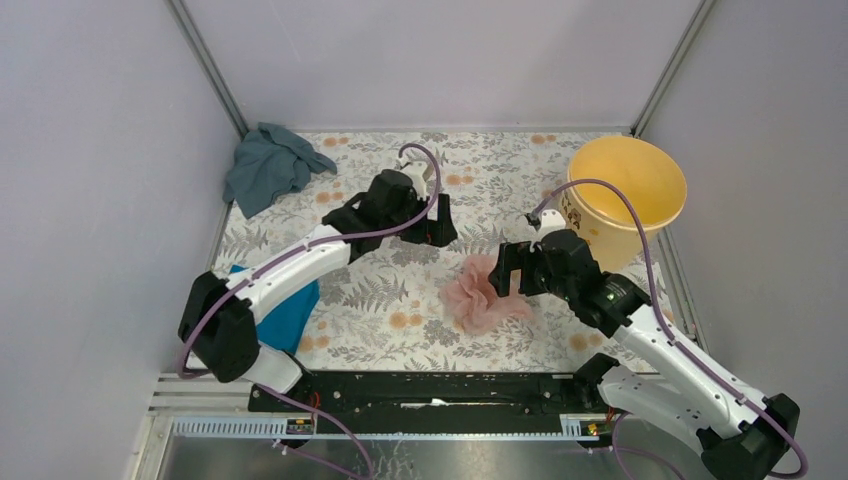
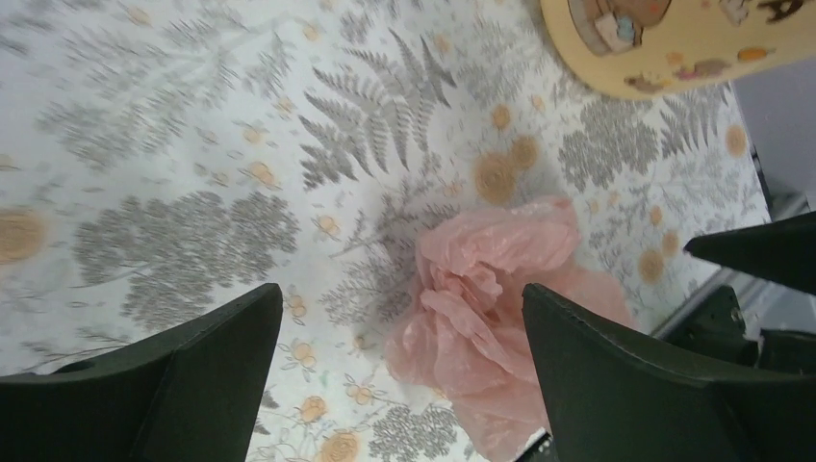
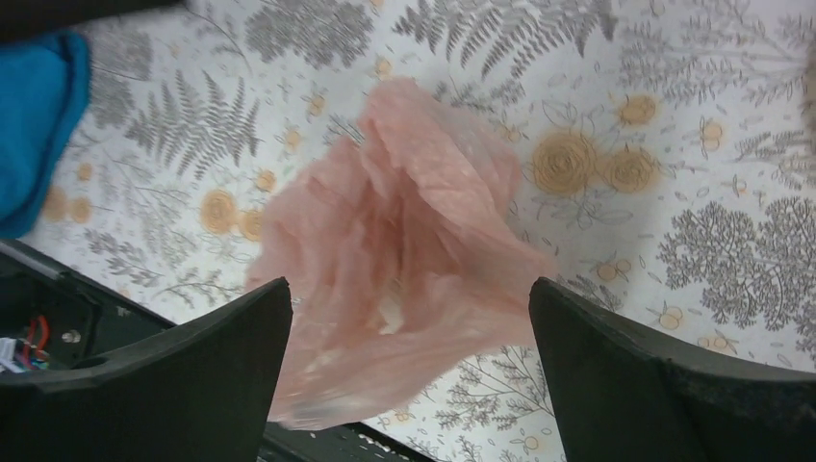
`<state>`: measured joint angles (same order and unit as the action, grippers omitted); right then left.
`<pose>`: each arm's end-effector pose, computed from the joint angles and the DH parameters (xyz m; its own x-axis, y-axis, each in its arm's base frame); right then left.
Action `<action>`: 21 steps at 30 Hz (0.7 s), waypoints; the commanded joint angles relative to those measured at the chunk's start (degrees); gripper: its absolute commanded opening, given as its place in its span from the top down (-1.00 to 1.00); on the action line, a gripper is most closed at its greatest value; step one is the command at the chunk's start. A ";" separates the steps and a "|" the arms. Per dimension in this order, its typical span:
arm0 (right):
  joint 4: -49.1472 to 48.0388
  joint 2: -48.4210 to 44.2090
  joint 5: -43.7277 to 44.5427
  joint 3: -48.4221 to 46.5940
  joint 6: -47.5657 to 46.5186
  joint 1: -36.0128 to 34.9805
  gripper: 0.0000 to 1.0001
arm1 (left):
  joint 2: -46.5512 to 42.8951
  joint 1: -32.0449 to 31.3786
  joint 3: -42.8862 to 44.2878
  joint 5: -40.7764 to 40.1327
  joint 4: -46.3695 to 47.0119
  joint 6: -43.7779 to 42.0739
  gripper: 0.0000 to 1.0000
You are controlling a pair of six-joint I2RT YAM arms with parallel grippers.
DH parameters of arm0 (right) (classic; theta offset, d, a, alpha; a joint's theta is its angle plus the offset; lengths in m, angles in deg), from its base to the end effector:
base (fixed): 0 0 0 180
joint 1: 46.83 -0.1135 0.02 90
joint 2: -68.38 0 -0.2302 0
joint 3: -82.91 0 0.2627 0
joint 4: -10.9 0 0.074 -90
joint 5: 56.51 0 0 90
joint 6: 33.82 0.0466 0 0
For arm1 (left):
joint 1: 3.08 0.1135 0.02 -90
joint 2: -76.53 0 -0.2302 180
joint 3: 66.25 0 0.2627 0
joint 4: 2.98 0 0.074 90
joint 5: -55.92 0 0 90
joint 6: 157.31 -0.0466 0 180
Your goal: Put the trash bags into the trash bin
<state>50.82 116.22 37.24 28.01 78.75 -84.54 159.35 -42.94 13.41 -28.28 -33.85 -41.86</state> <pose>0.1818 0.1367 0.2510 -0.6140 0.0094 -0.7893 -0.3587 0.8874 0.2896 0.2682 -0.2300 0.2601 -0.6895 0.0188 -0.7240 0.4492 0.7952 -0.4072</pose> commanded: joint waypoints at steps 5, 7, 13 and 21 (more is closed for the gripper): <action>0.57 2.09 -9.34 -5.29 1.37 0.18 -0.95 | 10.78 -1.77 3.20 22.36 2.08 3.61 -0.98; -0.81 1.88 -11.85 -3.72 2.72 0.17 -0.73 | 13.91 -2.64 3.33 24.69 2.31 4.09 -0.98; -6.42 2.31 -18.39 3.92 6.89 0.18 -0.25 | 18.52 -3.89 3.63 24.76 2.15 4.78 -0.88; -28.21 1.08 -18.69 20.57 19.97 0.18 -0.02 | 18.93 -3.21 4.20 23.72 2.03 4.33 0.27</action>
<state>37.58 117.83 20.80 43.31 90.55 -84.52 179.07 -46.89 14.68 -4.76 -33.72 -36.92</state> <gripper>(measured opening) 0.547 0.465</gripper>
